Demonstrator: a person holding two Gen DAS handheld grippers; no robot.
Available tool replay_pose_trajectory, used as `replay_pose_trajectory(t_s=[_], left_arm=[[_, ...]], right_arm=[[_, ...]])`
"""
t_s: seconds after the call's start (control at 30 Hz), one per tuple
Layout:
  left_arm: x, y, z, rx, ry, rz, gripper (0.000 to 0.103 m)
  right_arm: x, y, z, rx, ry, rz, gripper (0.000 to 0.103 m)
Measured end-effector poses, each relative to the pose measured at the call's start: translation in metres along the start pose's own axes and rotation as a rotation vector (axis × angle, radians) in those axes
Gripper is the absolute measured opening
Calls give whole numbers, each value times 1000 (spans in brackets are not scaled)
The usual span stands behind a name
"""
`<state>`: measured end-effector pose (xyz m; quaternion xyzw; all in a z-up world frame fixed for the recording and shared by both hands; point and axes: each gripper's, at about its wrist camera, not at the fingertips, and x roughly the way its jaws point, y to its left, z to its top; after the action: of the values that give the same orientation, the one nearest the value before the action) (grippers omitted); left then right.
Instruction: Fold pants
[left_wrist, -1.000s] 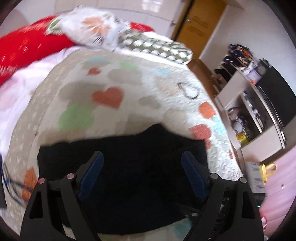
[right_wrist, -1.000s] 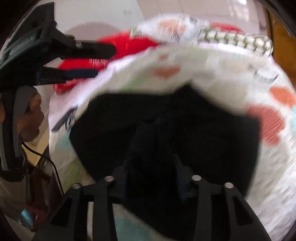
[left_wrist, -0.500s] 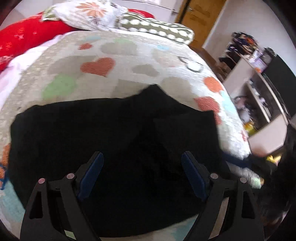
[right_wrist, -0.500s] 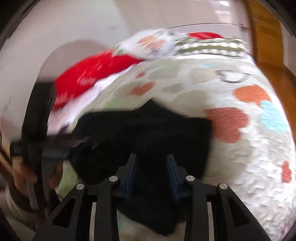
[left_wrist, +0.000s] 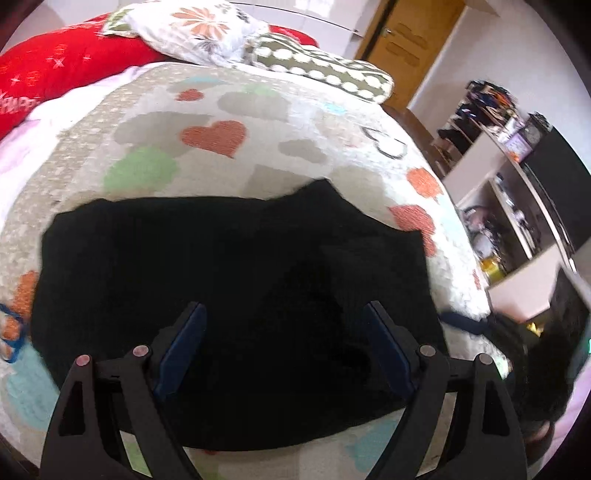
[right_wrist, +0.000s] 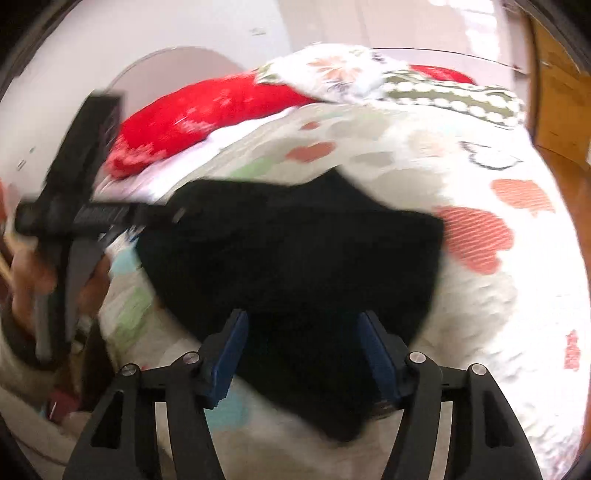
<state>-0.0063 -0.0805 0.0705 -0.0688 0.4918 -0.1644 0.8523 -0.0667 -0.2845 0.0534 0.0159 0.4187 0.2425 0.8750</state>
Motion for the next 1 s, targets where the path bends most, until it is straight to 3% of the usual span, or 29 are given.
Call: replay_pose_trajectory(t_s=[0.07,0.13,0.2,0.23,0.3,0.43,0.6,0.7,0.73,0.8,1.0], left_arm=[[4,-10,-3,15,7,-22,87],[9,-18,-7,31,12,-22,87],[16,-21,-9,38,15,19,87],[22,-19,-10,33,21,64,87],[33,-12,-13,22,29,127,87],[36,-5,-18,7,13,116,90],[20,-3,-21,-4,7,93,90],[21,-2,-27,2,8,109,90],[25,-1,-28,-4,12,111,90],[26,-1,-30,-11,-4,106,91],[8,2,-31,-28,-25,102,91]], right_arm=[[2,-12,6,40,-27,-30,65],[13,-18,15,38,-39,-62,57],[27,-24,22,22,-7,-131,24],[35,-25,25,14,9,-166,20],[48,-33,29,13,19,-199,20],[52,-45,27,56,21,-169,19],[18,-27,24,26,-9,-136,25],[9,-13,12,16,-6,-73,38],[15,-8,5,4,20,-59,38],[33,0,-6,-26,86,-92,37],[23,8,7,-35,42,-120,39]])
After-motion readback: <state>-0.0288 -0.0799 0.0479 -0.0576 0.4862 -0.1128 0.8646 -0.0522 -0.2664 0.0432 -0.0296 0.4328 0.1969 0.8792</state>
